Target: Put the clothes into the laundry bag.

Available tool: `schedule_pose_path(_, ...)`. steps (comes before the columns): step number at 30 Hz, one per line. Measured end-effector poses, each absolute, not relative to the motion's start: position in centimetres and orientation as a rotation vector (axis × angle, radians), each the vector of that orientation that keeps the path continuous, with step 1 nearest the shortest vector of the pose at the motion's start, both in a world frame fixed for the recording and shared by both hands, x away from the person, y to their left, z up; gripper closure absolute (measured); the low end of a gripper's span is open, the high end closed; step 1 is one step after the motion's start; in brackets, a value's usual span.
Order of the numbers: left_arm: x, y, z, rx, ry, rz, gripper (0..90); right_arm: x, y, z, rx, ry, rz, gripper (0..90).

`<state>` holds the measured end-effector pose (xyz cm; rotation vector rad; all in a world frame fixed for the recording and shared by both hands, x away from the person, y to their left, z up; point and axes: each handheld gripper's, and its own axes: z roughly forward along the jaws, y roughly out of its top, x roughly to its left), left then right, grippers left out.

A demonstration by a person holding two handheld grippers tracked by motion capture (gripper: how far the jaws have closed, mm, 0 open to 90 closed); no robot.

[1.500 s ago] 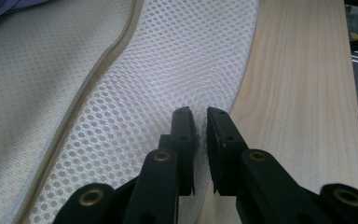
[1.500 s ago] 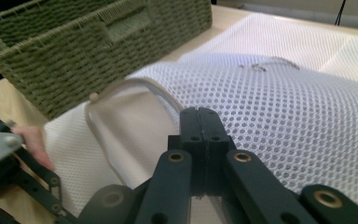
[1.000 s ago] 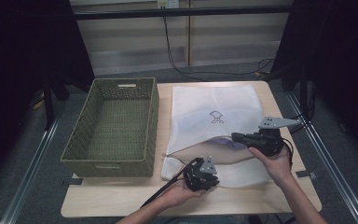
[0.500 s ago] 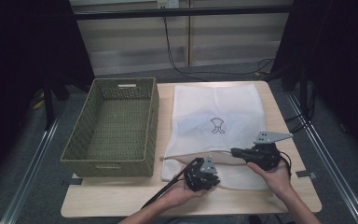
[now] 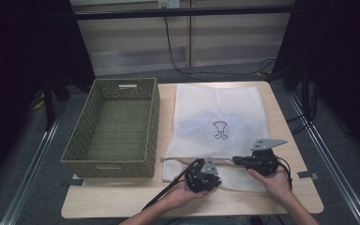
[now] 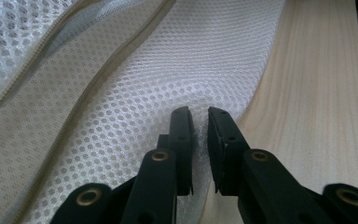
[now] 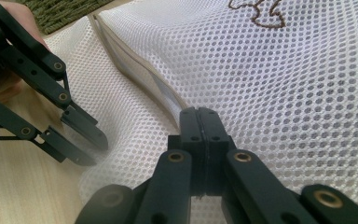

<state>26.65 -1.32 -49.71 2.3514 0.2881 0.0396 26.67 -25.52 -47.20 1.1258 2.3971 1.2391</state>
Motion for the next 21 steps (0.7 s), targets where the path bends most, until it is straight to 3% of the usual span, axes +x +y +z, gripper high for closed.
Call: schedule_pose_path(21,26.6,-1.6,-49.7,2.336,0.315,0.016,78.0,27.3,-24.9,-49.6,1.179,2.442,1.049,89.4)
